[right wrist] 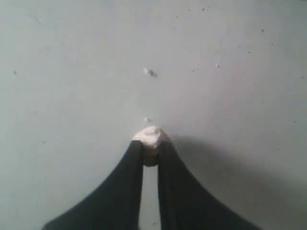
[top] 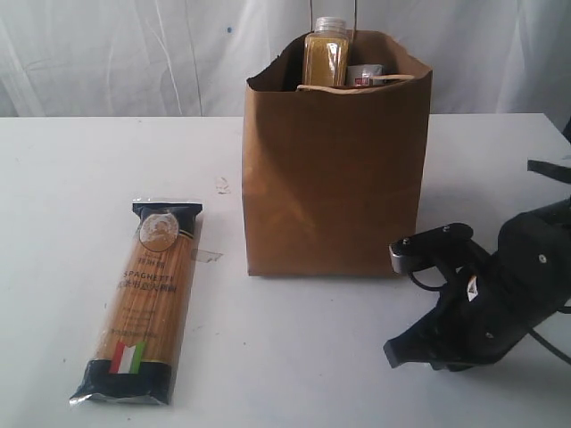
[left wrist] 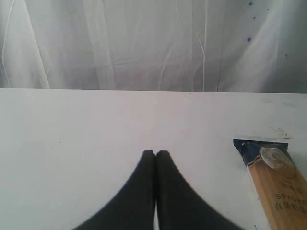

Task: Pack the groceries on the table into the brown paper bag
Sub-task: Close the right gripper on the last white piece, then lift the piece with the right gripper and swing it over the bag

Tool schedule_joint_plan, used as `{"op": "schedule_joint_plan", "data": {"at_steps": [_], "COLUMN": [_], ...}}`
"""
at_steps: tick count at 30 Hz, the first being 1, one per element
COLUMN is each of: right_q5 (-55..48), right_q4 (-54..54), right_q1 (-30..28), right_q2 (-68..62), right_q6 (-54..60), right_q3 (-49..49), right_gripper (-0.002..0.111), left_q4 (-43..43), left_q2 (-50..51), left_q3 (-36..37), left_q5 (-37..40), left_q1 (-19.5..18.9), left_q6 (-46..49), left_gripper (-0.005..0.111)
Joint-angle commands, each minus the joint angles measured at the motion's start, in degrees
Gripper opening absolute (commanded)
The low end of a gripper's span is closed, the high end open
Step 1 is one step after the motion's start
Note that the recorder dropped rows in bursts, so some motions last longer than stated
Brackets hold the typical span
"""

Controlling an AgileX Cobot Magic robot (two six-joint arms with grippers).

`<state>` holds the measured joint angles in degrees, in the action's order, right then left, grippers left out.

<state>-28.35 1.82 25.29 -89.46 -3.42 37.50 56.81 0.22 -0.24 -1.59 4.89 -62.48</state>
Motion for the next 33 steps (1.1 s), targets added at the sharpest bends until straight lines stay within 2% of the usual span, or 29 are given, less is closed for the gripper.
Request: {"op": "schedule_joint_plan", "data": {"at_steps": [1, 6, 8, 14, 16, 26, 33], "right_q5": [-5.16, -6.17, -6.18, -18.51, -20.83, -22.98, -22.87], "right_q4": [3.08, 9.44, 15.46, 45.39, 48.79, 52.09, 72.33], "right_q1": [0.48, 3.53, 5.11, 10.34, 11.22, 11.62, 11.62], "right_q2": [1.06, 4.01, 5.63, 7.17, 7.17, 9.58, 15.13], "right_q6": [3.42, 5.82, 10.37, 52.44, 57.22, 56.57, 55.88], "right_q3": [2.9, 4.37, 4.37, 4.37, 4.37, 4.37, 4.37], "right_gripper": [0.005, 0.005, 0.005, 0.005, 0.005, 0.005, 0.005], "left_q4": [0.61, 0.61, 0.61, 0.61, 0.61, 0.61, 0.61], "left_q2": [-0.22, -0.22, -0.22, -0.22, -0.22, -0.22, -0.22], "left_q3": [0.24, 0.24, 0.24, 0.24, 0.24, 0.24, 0.24], "left_q5": [-0.24, -0.24, -0.24, -0.24, -0.24, -0.24, -0.24], "left_q1": [0.44, 0.44, 0.44, 0.44, 0.44, 0.44, 0.44], "left_q6": [-0.02, -0.02, -0.02, -0.02, -0.02, -0.02, -0.02], "left_gripper": [0.001, 0.001, 0.001, 0.001, 0.001, 0.001, 0.001]}}
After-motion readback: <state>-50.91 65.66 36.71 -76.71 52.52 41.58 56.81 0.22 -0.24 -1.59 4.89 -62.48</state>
